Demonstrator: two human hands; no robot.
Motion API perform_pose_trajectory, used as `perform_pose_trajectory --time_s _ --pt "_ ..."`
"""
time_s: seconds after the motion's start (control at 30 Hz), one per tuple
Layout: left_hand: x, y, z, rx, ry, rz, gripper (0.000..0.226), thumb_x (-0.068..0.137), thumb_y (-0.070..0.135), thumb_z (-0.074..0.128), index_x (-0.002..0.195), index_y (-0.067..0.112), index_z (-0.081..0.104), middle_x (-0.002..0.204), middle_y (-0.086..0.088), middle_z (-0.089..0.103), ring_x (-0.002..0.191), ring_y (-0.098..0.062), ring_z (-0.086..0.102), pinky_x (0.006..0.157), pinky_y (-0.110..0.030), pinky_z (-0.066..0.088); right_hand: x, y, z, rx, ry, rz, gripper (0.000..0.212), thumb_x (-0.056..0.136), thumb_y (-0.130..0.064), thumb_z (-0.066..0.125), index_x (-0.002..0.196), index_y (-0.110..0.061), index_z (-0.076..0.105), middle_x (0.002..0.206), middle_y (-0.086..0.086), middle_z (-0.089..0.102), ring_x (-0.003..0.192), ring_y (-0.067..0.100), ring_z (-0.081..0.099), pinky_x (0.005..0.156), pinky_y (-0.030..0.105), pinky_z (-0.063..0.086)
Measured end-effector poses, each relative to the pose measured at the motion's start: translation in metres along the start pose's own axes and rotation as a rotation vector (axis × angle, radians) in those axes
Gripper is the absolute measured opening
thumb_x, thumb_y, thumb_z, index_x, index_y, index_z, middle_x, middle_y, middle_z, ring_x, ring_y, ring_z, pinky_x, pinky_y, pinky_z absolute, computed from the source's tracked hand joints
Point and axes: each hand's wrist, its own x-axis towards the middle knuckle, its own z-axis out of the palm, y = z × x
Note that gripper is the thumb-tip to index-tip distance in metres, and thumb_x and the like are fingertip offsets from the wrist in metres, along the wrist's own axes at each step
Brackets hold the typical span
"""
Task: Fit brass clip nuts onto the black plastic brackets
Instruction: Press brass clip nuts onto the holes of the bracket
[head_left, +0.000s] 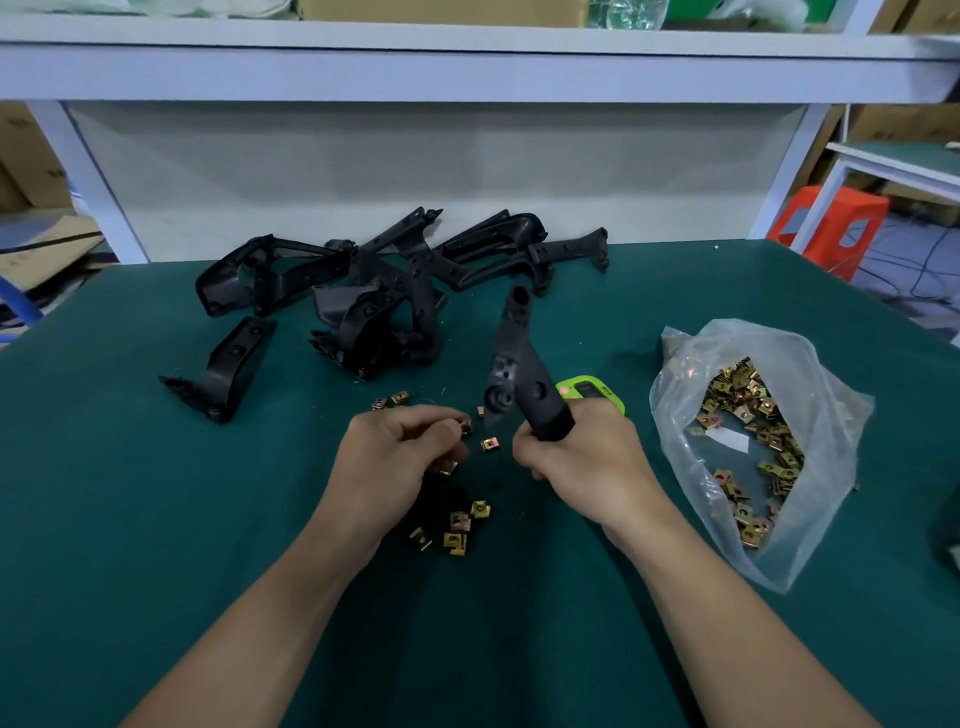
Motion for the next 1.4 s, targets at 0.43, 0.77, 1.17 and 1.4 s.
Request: perform_pose_trajectory --time_s 0.43,0.77,1.17,1.4 --pt "-0.001 0.001 0.003 -0.052 -0.116 0.071 0.023 0.086 0.007 0.078 0.092 0.028 0.084 0.092 -0.001 0.081 0.086 -0.009 0.074 0.076 -0.020 0.057 -0.008 -0.004 0.015 0.398 -0.073 -0.137 0.009 0.076 -0.006 0.081 0.078 -0.012 0.074 0.067 0.006 0.073 0.053 0.016 0.065 0.058 0.027 0.052" --pt "-0.003 0.001 0.003 -0.063 -0.181 0.093 0.029 0.095 0.007 0.069 0.080 0.026 0.084 0.078 -0.005 0.078 0.067 -0.011 0.071 0.062 -0.018 0.053 -0.009 -0.006 0.013 0.412 -0.087 -0.172 0.018 0.077 0.003 0.078 0.074 -0.014 0.074 0.066 0.008 0.073 0.061 0.020 0.070 0.063 0.031 0.055" --pt "-0.006 0.000 0.011 -0.050 -0.098 0.086 0.026 0.096 0.010 0.068 0.085 0.028 0.083 0.074 -0.006 0.077 0.065 -0.012 0.070 0.063 -0.018 0.054 -0.007 -0.007 0.007 0.500 -0.186 0.006 0.014 0.081 0.002 0.077 0.077 -0.011 0.072 0.066 0.007 0.072 0.051 0.015 0.062 0.047 0.016 0.042" --pt "-0.006 0.007 0.003 -0.165 -0.242 -0.034 0.018 0.084 0.027 0.072 0.080 0.013 0.082 0.076 -0.014 0.076 0.069 -0.016 0.069 0.062 -0.021 0.054 -0.007 -0.009 -0.001 0.525 -0.310 0.063 0.019 0.084 0.001 0.076 0.075 -0.015 0.072 0.068 0.010 0.072 0.055 0.018 0.066 0.051 0.021 0.042"
